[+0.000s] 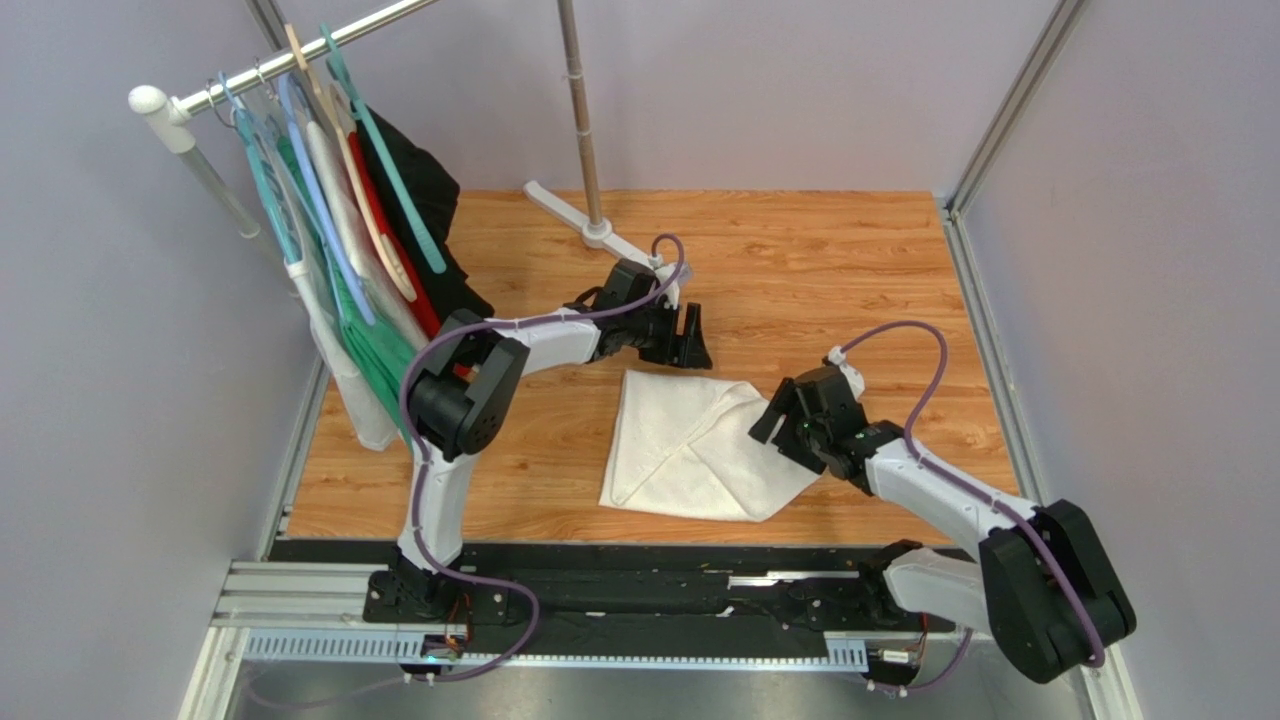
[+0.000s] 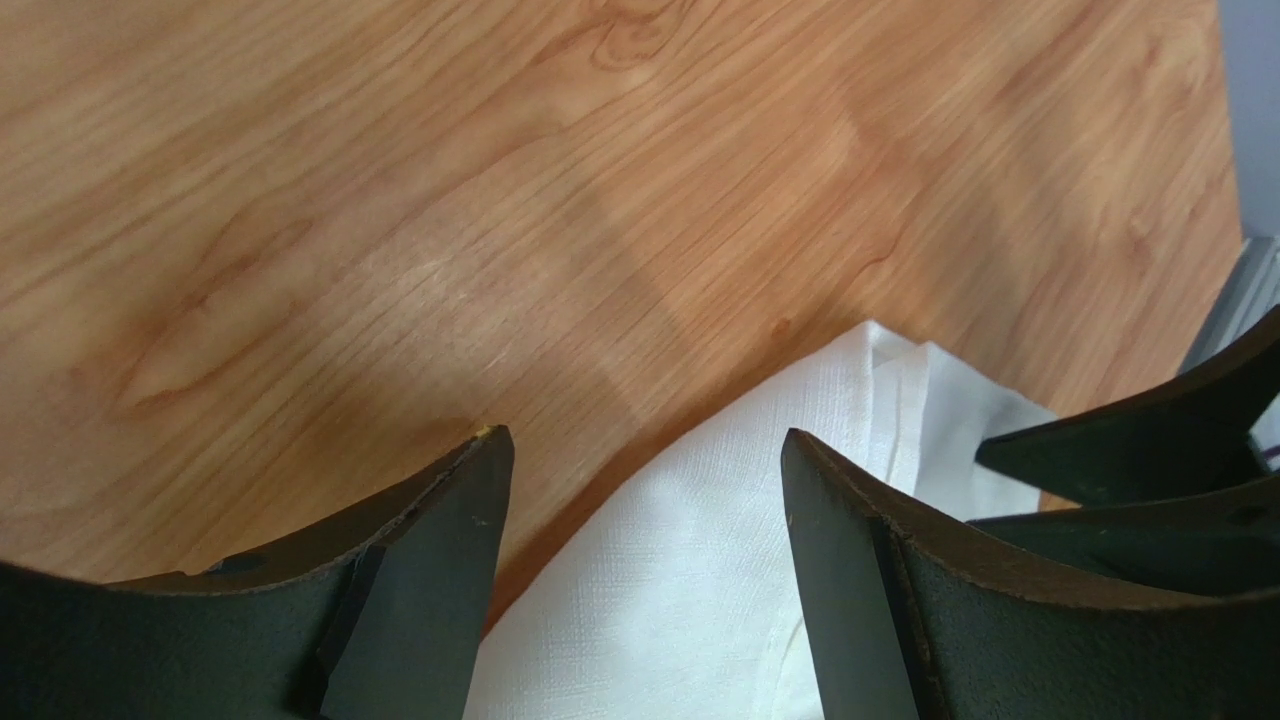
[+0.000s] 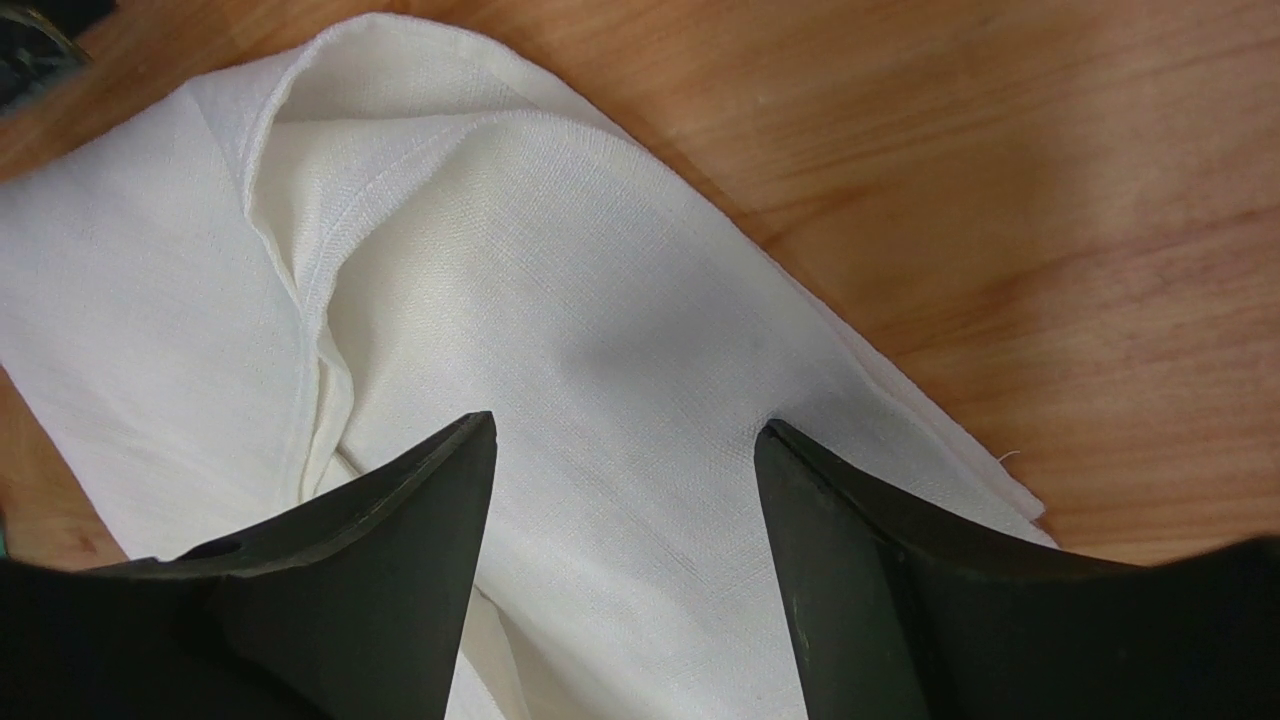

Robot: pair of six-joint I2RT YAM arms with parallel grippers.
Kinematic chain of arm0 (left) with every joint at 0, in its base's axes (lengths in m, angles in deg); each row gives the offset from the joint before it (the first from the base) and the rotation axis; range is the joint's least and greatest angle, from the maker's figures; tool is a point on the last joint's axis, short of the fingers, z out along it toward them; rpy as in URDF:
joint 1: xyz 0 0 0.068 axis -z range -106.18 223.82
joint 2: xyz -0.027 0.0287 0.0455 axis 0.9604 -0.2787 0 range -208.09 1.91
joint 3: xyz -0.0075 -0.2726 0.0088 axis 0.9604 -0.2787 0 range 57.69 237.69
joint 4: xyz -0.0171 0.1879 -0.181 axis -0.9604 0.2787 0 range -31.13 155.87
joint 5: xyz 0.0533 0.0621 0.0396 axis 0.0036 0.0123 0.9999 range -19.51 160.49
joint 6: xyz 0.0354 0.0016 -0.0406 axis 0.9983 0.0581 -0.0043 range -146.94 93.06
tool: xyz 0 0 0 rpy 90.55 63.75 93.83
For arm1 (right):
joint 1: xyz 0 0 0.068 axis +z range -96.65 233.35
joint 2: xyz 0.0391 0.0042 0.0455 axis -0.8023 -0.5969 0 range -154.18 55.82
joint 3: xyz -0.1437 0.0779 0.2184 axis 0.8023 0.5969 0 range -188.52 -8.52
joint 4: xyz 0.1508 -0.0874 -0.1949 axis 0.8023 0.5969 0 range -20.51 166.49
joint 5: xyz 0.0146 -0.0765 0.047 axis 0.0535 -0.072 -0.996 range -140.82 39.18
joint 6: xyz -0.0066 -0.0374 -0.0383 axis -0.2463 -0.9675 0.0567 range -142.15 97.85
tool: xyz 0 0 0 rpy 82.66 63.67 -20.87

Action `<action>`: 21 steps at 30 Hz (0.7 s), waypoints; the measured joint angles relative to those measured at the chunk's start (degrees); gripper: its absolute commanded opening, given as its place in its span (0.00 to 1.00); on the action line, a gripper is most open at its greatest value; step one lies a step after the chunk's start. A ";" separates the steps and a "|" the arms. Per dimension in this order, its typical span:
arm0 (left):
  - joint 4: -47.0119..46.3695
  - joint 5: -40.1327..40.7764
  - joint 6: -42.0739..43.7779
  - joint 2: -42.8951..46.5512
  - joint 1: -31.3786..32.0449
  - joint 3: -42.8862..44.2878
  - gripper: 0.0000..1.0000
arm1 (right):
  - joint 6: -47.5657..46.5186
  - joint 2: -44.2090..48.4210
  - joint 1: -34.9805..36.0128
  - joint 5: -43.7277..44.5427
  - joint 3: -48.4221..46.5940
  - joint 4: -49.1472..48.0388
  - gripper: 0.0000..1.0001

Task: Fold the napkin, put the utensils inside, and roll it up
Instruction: Fold the napkin

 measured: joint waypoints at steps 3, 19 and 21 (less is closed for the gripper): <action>0.96 -0.07 0.37 -0.79 -0.02 -0.02 0.76 | -0.63 -3.41 -1.25 -1.14 -1.53 -2.54 0.71; -13.20 -1.53 -4.66 13.31 -4.92 -25.20 0.76 | -13.53 -38.62 -8.04 -8.85 -34.34 -6.29 0.69; -14.67 -1.60 -5.64 15.04 -4.55 -27.93 0.76 | -15.69 -42.80 -8.04 -10.27 -40.02 -5.75 0.69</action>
